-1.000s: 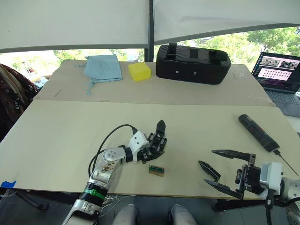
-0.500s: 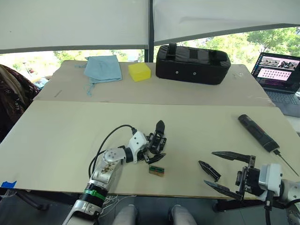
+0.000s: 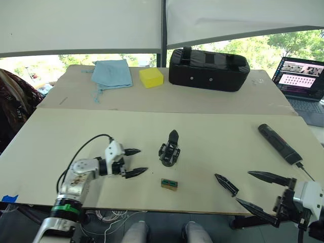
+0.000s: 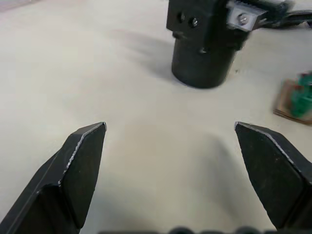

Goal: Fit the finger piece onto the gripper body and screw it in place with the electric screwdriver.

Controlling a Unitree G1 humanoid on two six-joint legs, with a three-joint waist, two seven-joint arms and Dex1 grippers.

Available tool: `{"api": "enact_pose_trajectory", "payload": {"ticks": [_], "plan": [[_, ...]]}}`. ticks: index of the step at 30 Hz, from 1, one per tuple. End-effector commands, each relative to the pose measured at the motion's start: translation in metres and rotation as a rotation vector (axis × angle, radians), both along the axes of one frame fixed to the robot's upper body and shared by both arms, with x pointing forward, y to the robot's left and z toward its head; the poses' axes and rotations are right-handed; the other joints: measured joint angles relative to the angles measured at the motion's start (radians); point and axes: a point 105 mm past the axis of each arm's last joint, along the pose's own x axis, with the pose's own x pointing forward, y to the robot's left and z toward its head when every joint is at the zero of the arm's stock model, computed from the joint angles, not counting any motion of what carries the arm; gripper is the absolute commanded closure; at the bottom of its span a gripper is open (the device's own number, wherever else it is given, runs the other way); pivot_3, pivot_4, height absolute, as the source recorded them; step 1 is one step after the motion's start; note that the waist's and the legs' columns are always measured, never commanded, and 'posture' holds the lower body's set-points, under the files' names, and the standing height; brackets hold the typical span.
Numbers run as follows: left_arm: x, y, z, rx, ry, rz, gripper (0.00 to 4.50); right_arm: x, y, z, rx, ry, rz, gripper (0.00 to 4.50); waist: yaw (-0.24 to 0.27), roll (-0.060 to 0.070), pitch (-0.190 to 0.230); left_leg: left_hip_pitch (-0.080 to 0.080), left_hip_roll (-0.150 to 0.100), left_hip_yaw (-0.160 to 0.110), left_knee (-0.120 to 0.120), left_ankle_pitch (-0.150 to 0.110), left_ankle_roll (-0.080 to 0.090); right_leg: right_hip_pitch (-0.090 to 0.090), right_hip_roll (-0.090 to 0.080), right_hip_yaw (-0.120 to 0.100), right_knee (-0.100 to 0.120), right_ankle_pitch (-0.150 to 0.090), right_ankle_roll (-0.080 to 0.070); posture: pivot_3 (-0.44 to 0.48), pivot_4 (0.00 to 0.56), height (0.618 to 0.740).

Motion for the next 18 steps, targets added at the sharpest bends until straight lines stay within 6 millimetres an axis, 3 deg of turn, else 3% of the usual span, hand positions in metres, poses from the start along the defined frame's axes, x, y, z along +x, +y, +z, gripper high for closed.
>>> {"api": "enact_pose_trajectory", "payload": {"ticks": [1,4,7,14,18], "plan": [[-0.009,0.01,0.025,-0.05,-0.079,-0.053,0.04,-0.007,-0.014,0.001,-0.039,0.015,-0.133,0.0,0.0,0.0,0.0,0.0,0.0,0.0,0.0,0.0,0.0,0.0,0.0,0.0,0.0,0.0,0.0,0.0,0.15,0.74],[-0.014,0.019,0.041,-0.065,-0.115,-0.051,0.04,-0.01,-0.01,-0.004,-0.02,0.071,-0.18,0.0,-0.002,0.0,0.0,0.0,0.0,0.0,0.0,0.0,0.0,0.0,-0.002,0.001,-0.001,0.0,0.001,0.0,0.15,0.74],[-0.015,0.018,0.039,-0.058,-0.111,-0.06,0.04,-0.006,0.003,0.0,0.004,0.066,-0.136,0.0,-0.006,0.001,-0.001,0.0,0.004,0.001,-0.001,0.0,0.0,-0.001,0.0,0.001,-0.001,-0.001,0.0,0.0,0.15,0.74],[0.004,-0.014,0.019,0.012,-0.089,-0.116,0.04,0.007,0.036,0.021,0.025,-0.079,0.093,0.0,0.005,0.001,-0.001,0.0,0.004,0.001,0.0,0.0,0.0,0.001,0.002,0.0,-0.001,0.0,0.001,0.0,0.15,0.74],[0.02,-0.032,0.009,0.043,-0.088,-0.121,0.04,0.011,0.045,0.023,0.034,-0.106,0.14,0.0,0.001,0.0,-0.001,0.0,0.002,0.001,0.0,0.0,0.001,0.001,0.002,0.0,-0.001,0.0,0.002,0.0,0.15,0.74]]}}
